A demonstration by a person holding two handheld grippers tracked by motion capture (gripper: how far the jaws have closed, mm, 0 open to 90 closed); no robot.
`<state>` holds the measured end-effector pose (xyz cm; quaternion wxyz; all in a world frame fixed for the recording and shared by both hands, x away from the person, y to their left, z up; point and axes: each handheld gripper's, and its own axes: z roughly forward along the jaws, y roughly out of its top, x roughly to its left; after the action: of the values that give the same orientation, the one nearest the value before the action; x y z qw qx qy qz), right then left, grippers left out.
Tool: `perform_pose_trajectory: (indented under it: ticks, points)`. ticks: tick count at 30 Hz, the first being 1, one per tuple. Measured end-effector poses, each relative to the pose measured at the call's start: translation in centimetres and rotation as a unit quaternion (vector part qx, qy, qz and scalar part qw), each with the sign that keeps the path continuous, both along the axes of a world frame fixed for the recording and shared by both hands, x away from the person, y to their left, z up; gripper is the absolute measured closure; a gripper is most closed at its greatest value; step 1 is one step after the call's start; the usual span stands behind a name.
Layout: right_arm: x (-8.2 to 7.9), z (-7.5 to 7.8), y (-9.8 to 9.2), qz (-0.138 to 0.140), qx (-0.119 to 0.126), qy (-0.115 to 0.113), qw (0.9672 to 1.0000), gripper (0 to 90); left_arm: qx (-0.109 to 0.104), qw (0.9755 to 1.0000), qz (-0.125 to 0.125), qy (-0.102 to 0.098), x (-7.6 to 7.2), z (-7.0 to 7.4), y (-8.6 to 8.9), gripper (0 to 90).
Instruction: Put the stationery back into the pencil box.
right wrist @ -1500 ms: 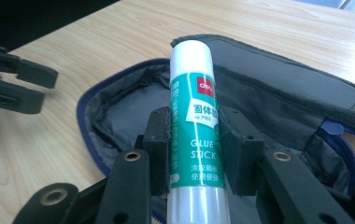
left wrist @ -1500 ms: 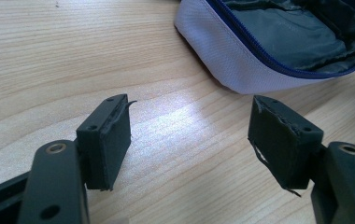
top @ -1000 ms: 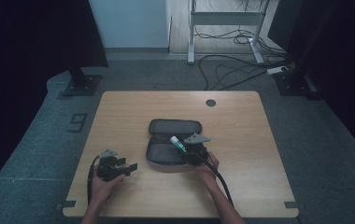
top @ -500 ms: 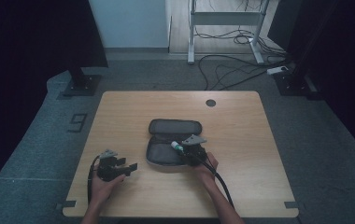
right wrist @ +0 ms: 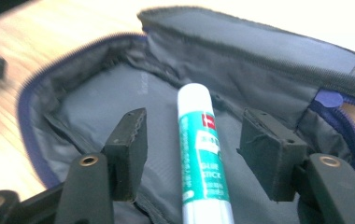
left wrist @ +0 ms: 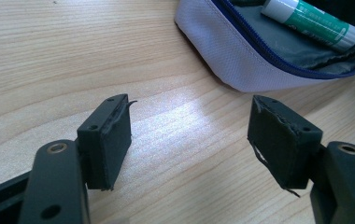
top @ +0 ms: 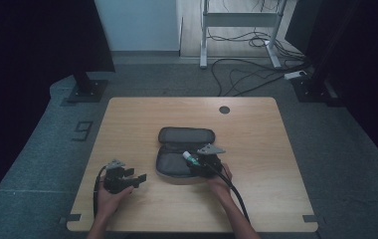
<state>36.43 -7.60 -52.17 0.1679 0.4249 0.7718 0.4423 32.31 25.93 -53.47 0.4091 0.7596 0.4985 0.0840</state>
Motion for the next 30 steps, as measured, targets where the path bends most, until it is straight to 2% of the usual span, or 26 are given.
perform_pose_trajectory:
  ticks: [3,9,15,21,24,25,30]
  points:
    - [-0.2,0.2,-0.1,0.001,0.012,-0.002,0.9999,38.6,0.0,1.0,-0.001,0.0,0.0,0.0,0.0,30.6]
    - [-1.4,1.0,-0.8,0.007,0.026,-0.023,0.9994,37.3,-0.001,1.0,-0.003,-0.002,-0.1,0.1,-0.1,30.6]
    - [-2.0,1.4,-1.9,0.009,0.03,-0.032,0.999,37.4,-0.004,1.0,-0.005,-0.003,-0.1,0.3,-0.1,30.6]
    - [-3.5,2.1,-3.8,0.006,0.036,-0.046,0.9983,37.4,-0.008,1.0,-0.001,-0.005,-0.2,0.4,0.2,30.6]
    - [-4.6,2.2,-5.4,0.01,0.011,-0.05,0.9987,36.1,-0.009,0.9999,-0.002,-0.007,-0.2,0.5,0.3,30.5]
    - [-4.6,2.2,-5.4,0.01,0.011,-0.05,0.9987,36.1,-0.009,0.9999,-0.002,-0.006,-0.2,0.5,0.3,30.5]
    - [-5.6,2.1,-7.8,-0.011,0.021,-0.042,0.9988,35.8,-0.013,0.9999,0.002,-0.005,-0.2,0.4,0.6,30.6]
